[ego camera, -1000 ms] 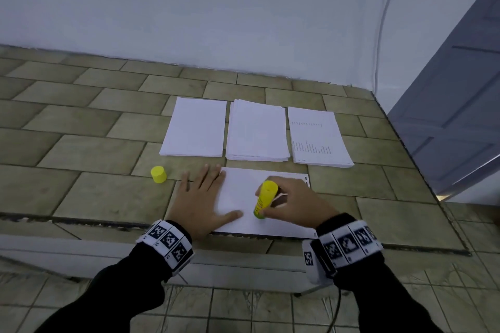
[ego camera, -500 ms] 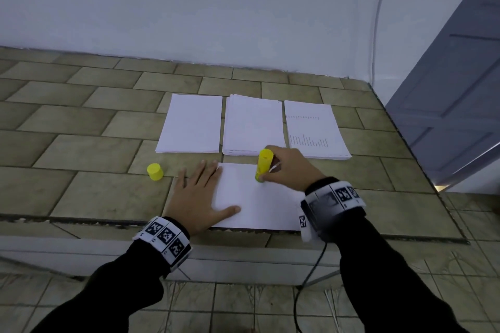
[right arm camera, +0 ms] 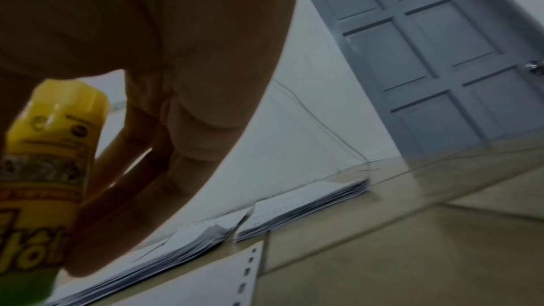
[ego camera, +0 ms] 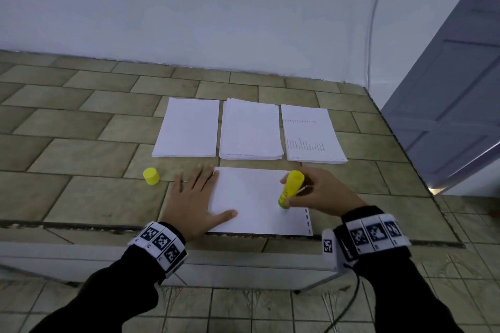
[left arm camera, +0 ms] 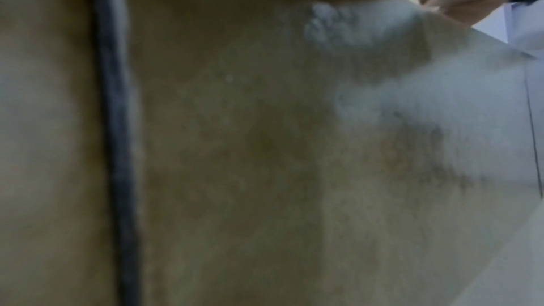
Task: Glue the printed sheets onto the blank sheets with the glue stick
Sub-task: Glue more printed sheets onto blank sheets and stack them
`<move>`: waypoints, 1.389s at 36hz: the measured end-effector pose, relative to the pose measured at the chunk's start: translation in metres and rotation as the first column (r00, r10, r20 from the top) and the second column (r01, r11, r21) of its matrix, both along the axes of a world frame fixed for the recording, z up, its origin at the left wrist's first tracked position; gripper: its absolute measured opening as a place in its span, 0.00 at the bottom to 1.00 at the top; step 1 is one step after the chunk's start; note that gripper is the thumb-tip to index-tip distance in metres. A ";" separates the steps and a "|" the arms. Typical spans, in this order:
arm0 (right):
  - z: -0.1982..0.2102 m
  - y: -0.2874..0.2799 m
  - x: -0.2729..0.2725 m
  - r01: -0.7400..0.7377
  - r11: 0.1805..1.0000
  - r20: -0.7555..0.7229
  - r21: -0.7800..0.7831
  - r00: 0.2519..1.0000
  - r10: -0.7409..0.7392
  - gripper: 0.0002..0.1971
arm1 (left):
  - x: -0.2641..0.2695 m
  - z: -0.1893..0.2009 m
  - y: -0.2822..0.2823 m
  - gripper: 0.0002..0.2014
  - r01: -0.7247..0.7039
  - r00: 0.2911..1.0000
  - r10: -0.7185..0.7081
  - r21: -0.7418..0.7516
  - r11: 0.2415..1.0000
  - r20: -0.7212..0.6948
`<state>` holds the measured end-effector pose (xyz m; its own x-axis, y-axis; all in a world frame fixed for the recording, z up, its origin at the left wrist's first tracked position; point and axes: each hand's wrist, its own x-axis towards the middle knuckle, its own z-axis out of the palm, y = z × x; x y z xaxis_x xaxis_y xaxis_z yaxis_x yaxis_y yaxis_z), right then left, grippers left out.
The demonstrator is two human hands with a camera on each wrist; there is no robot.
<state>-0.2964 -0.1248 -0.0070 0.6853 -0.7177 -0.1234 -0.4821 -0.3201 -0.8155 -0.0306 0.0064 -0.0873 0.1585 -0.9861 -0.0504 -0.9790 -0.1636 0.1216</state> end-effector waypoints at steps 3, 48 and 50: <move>-0.002 0.008 -0.015 -0.042 0.999 -0.021 0.017 0.999 0.043 0.12 | 0.000 -0.001 0.000 0.61 0.007 1.000 -0.007 -0.020 1.000 -0.008; 0.000 -0.052 -0.043 0.396 0.816 -0.241 -0.422 0.818 -0.522 0.15 | 0.004 -0.005 -0.001 0.55 0.048 0.999 -0.049 -0.049 0.998 -0.010; -0.001 -0.058 -0.048 0.479 0.774 -0.207 -0.414 0.779 -0.592 0.16 | 0.005 -0.008 -0.001 0.52 0.054 0.998 -0.055 -0.061 0.997 -0.013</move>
<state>-0.3441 -0.1825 -0.0082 0.1405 -0.9890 0.0461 -0.8590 -0.1449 -0.4910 -0.0259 0.0057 -0.0957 0.1043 -0.9945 0.0075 -0.9843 -0.1021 0.1441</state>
